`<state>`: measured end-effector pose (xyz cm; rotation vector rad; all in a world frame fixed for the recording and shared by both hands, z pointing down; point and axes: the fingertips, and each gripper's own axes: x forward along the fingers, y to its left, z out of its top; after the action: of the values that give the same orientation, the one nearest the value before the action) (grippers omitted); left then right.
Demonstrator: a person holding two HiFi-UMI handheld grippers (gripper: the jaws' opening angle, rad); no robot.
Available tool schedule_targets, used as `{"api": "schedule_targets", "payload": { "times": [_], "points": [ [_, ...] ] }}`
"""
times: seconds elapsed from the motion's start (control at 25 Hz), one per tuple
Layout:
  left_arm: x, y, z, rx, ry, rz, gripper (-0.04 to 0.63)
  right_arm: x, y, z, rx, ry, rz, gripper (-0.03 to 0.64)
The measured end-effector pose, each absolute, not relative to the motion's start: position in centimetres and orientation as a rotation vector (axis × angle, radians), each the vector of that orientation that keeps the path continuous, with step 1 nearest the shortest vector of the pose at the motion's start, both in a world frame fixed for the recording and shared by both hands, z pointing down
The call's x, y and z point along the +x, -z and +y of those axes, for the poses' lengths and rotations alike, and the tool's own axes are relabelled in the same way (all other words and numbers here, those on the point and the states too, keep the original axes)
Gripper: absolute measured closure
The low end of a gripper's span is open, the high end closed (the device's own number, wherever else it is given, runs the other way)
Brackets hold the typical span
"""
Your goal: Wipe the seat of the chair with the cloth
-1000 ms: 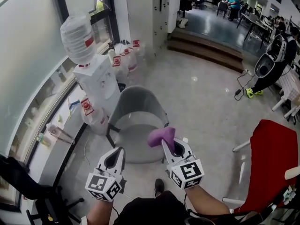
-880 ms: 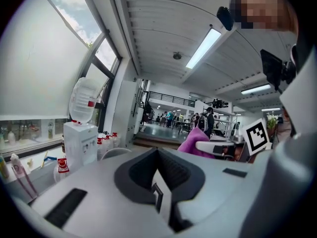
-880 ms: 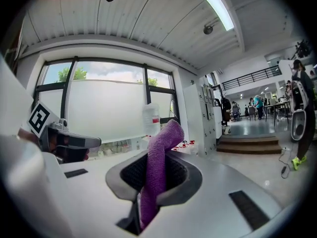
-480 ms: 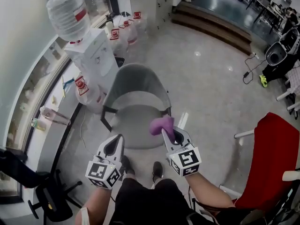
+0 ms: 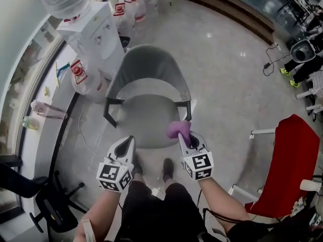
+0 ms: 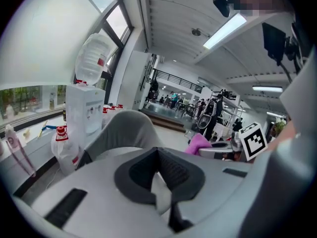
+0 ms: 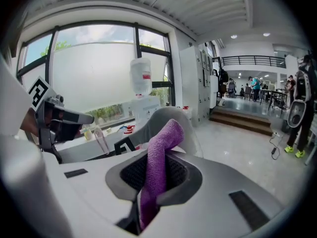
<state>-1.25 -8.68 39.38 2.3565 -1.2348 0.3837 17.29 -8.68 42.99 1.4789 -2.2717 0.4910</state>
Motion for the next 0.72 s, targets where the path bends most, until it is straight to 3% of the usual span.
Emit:
{"api": "schedule_targets", "payload": {
  "times": [0.72],
  "points": [
    [-3.7, -59.1, -9.1, 2.122, -0.584, -1.123, 0.591, 18.9, -63.1, -8.6, 1.381, -0.546, -1.985, 0.571]
  ]
}}
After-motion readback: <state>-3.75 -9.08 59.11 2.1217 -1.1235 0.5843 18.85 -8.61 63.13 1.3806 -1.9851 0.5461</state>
